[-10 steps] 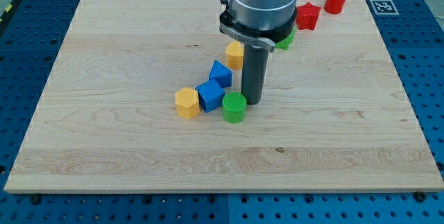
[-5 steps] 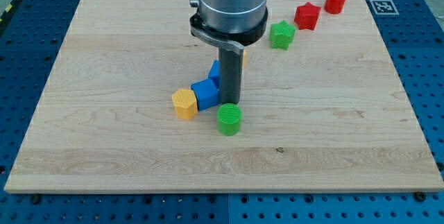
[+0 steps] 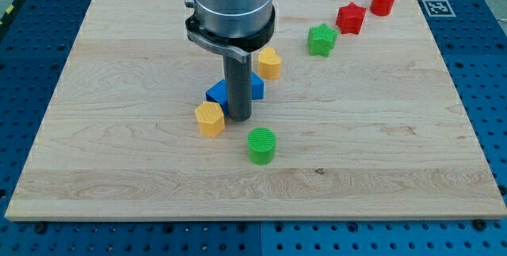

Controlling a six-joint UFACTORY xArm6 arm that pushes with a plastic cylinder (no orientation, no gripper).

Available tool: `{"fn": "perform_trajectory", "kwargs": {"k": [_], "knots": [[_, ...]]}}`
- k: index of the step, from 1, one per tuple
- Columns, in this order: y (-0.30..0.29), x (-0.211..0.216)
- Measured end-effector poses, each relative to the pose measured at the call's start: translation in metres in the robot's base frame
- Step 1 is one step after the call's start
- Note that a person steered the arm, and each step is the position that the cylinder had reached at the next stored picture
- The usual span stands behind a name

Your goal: Arrange the yellow and blue blocks in a line

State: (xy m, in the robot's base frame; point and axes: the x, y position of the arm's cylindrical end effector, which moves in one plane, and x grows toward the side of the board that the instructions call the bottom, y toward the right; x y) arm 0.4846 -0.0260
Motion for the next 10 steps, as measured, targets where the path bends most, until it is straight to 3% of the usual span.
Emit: {"fn": "perform_trajectory", "kwargs": {"k": [7, 10], "knots": [[-0.015, 0.035], [-0.015, 0.002]]}}
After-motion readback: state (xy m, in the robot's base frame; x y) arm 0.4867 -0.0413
